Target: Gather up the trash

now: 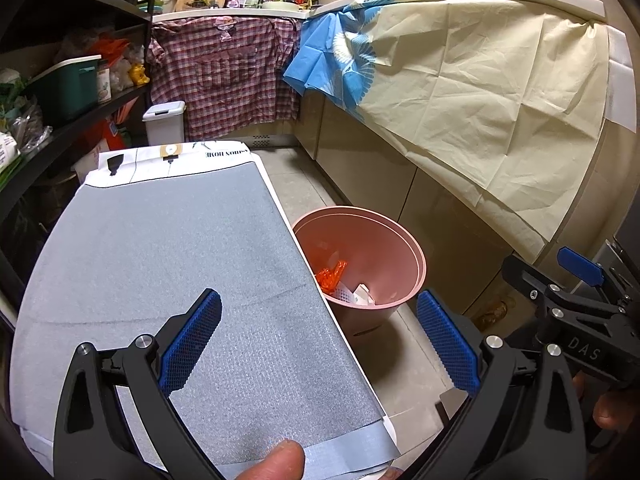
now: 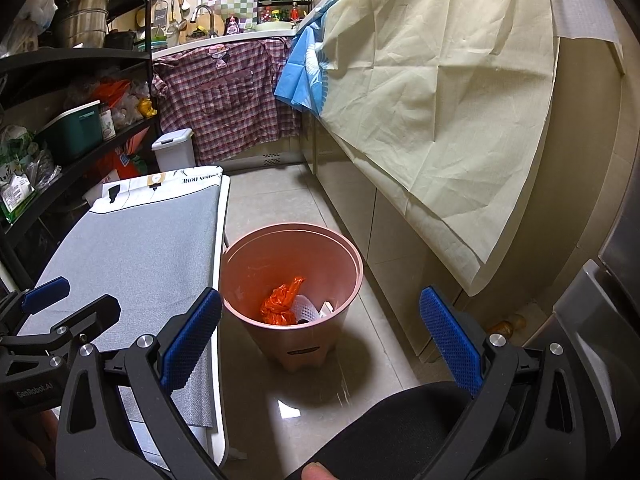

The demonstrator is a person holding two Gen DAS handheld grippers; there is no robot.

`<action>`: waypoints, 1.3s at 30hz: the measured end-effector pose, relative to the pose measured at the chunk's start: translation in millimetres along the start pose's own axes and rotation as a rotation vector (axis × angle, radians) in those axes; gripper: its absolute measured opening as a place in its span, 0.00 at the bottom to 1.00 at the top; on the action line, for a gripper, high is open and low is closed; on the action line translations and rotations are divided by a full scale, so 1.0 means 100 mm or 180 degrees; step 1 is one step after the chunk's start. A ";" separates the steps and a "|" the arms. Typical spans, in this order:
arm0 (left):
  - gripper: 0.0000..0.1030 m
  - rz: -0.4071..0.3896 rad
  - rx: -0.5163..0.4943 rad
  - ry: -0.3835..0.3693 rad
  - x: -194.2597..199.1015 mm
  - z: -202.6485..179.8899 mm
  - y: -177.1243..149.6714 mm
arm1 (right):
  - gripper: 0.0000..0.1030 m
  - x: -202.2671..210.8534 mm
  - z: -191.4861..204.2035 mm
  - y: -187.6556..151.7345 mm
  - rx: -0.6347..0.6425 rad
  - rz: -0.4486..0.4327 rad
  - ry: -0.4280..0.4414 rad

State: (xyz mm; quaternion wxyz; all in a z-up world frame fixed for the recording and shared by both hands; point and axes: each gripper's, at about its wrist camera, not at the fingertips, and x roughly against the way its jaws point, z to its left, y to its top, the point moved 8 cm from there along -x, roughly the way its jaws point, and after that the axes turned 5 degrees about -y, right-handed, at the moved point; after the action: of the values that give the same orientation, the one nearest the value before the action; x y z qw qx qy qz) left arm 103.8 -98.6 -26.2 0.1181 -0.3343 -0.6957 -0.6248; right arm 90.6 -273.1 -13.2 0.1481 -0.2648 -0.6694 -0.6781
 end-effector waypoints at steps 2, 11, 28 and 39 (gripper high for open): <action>0.92 -0.0007 -0.0010 -0.0005 0.00 -0.01 0.00 | 0.95 0.00 0.00 0.00 -0.0001 -0.0001 0.0002; 0.92 -0.0026 -0.0028 -0.0001 0.01 -0.01 0.01 | 0.95 0.00 0.00 0.00 0.0001 -0.0004 0.0001; 0.92 -0.0032 -0.0033 0.0003 0.01 0.01 -0.01 | 0.95 0.00 0.00 -0.01 -0.0001 -0.0005 0.0001; 0.92 -0.0044 -0.0040 -0.0011 0.01 0.00 -0.02 | 0.95 0.00 0.00 0.00 -0.0003 -0.0007 0.0003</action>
State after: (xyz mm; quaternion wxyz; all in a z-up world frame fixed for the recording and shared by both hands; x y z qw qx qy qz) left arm 102.0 -98.1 -27.1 0.1104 -0.3312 -0.6942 -0.6294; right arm 90.9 -273.0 -13.6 0.1475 -0.2638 -0.6693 -0.6787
